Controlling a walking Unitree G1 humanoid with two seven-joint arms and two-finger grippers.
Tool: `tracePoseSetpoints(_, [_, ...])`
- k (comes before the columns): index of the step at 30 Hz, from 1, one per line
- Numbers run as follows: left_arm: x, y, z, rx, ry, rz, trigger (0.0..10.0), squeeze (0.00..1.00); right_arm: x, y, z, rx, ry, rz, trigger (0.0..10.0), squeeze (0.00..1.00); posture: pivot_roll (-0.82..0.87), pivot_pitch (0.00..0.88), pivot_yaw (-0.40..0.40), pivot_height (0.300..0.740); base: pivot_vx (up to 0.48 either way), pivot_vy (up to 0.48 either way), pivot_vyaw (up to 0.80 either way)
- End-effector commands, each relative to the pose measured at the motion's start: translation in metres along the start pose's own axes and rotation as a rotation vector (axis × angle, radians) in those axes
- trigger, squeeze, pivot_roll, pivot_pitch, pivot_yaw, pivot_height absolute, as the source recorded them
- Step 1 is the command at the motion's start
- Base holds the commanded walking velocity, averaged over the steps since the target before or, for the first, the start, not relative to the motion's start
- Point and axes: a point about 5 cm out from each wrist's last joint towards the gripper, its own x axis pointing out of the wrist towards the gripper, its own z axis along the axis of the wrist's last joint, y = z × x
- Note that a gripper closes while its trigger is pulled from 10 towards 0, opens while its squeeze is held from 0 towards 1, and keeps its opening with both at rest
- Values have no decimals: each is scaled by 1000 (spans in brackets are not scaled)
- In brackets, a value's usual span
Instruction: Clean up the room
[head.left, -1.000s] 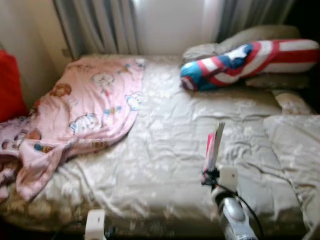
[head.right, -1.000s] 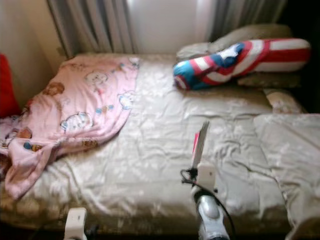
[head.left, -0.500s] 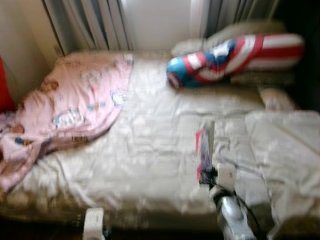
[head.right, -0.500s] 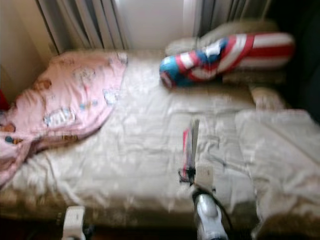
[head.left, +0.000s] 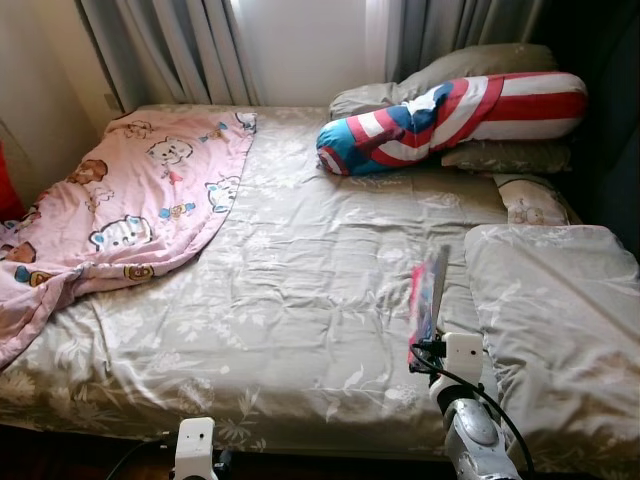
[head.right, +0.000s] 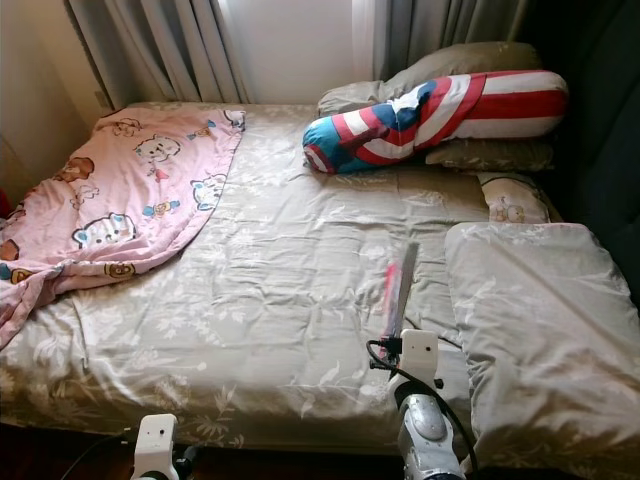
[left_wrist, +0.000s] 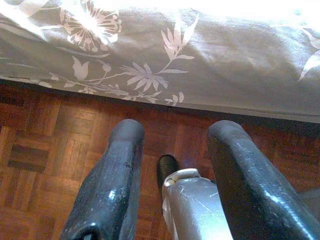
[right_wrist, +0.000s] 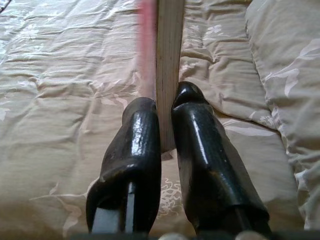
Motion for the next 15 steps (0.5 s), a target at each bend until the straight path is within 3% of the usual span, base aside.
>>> tracePoseSetpoints(1, [-1, 5, -3, -4, 12, 11, 10000, 0, 3, 4, 8, 2, -36, 17, 10000, 0, -15, 27, 8, 709, 0, 0, 0])
tracePoseSetpoints(15, [-1, 3, -2, -5, 10, 2, 10000, 0, 3, 7, 5, 9, -21, 29, 10000, 0, -18, 27, 8, 709, 0, 0, 0])
